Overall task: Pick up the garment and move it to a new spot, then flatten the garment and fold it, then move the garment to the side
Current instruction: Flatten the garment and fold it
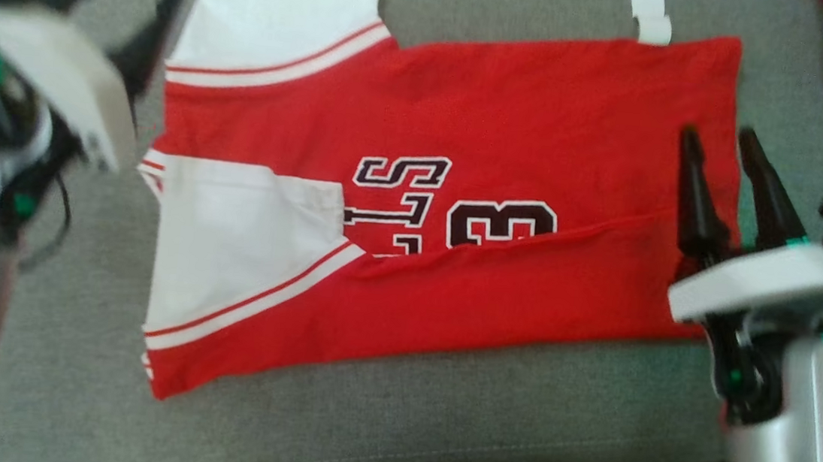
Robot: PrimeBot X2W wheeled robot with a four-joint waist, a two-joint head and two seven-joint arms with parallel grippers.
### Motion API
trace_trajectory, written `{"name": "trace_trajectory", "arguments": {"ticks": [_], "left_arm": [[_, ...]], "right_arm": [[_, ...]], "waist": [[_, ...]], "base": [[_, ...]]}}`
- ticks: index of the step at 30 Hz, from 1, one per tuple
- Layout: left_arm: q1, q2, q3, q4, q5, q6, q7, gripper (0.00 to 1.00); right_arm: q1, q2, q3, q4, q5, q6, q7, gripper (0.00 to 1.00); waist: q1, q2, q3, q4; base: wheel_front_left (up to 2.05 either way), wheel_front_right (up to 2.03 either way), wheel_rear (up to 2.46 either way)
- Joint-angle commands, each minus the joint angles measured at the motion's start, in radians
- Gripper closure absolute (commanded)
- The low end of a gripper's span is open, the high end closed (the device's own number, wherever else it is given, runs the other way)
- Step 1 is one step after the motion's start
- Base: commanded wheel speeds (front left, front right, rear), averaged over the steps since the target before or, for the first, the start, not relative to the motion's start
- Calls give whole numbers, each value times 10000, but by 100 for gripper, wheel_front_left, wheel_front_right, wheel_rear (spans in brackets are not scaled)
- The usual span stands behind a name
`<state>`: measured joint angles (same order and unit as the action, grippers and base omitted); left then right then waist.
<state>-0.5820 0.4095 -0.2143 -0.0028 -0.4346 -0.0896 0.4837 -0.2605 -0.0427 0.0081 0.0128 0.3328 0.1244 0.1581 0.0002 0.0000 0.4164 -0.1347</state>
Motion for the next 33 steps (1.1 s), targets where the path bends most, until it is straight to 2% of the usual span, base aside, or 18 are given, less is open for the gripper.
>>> {"name": "trace_trajectory", "arguments": {"ticks": [1, 6, 11, 21, 27, 28, 29, 30, 31, 33], "left_arm": [[-863, 486, 239, 17, -81, -86, 304, 0], [-2364, 567, -121, 1126, -268, -240, 971, 0], [-3242, 625, -288, 2101, -160, -270, 1080, 0], [-3795, 915, -251, 3423, 19, -144, 1072, 0], [-3835, 853, -449, 3826, 31, -178, 955, 0], [-3838, 840, -487, 3887, 26, -186, 937, 8], [-3847, 835, -521, 3941, 21, -196, 919, 28], [-3862, 825, -553, 3984, 14, -205, 887, 53], [-3884, 819, -587, 4003, 17, -216, 823, 66], [-3924, 811, -673, 4026, 41, -240, 649, 100]], "right_arm": [[-460, -75, 375, -214, -93, 63, -117, 0], [-1236, -75, 852, 87, -146, 63, -329, 0], [-1747, -75, 1208, 303, -143, 63, -501, 0], [-2131, -75, 1498, 377, -153, 63, -637, 0], [-2115, -75, 1344, 377, -253, 63, -618, 0], [-2123, -75, 1325, 397, -268, 63, -603, 0], [-2141, -75, 1313, 420, -294, 63, -573, 0], [-2178, -75, 1307, 447, -342, 63, -524, 0], [-2238, -75, 1299, 483, -429, 63, -456, 0], [-2418, -115, 1235, 599, -683, 63, -301, 0]], "waist": [[-2, 0, 585, -219], [-2, 0, 1187, -489], [-2, 0, 1538, -771], [-2, 0, 1777, -1274], [-2, 0, 1756, -1383], [-2, 0, 1744, -1393], [-2, 0, 1734, -1402], [-2, 0, 1725, -1409], [-2, 0, 1721, -1416], [-2, 0, 1706, -1412]], "base": [[0, 0, 0], [0, 0, 0], [0, 0, 0], [0, 0, 0], [0, 0, 0], [0, 0, 0], [0, 0, 0], [0, 0, 0], [0, 0, 0], [0, 0, 0]]}}
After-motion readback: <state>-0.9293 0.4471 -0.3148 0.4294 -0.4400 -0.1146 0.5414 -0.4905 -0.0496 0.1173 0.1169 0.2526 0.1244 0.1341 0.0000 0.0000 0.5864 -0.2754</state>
